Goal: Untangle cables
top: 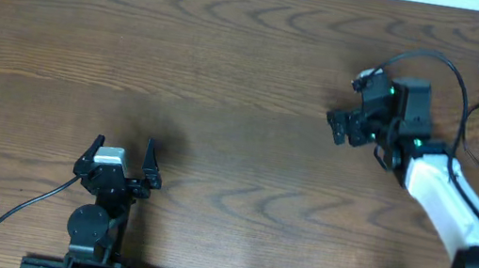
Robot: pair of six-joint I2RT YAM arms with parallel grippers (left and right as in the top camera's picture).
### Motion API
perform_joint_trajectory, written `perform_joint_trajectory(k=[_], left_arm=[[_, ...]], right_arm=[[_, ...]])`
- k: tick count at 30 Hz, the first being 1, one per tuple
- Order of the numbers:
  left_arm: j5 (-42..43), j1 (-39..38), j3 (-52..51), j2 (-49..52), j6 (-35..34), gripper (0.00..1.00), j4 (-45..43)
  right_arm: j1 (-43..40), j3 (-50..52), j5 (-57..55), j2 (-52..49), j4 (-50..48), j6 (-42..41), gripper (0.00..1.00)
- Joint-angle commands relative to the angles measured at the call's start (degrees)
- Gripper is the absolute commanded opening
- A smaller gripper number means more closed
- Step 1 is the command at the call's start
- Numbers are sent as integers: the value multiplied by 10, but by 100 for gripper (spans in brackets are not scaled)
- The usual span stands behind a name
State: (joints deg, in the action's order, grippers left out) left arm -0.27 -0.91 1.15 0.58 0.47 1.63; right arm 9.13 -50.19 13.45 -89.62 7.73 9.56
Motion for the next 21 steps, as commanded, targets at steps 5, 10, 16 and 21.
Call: perform_joint_trajectory(k=[5,10,16,21], left_arm=[[-4,1,-9,-3,10,92,26],[-4,1,-9,-3,10,92,26],[-4,1,-9,-3,10,92,26],[-4,1,-9,-3,10,92,26]], right_arm=[[11,169,2,117,-125,-5,99],[10,280,2,189,-239,-5,99],[10,384,2,282,-331,-5,99],[6,442,2,358,-358,-5,99]])
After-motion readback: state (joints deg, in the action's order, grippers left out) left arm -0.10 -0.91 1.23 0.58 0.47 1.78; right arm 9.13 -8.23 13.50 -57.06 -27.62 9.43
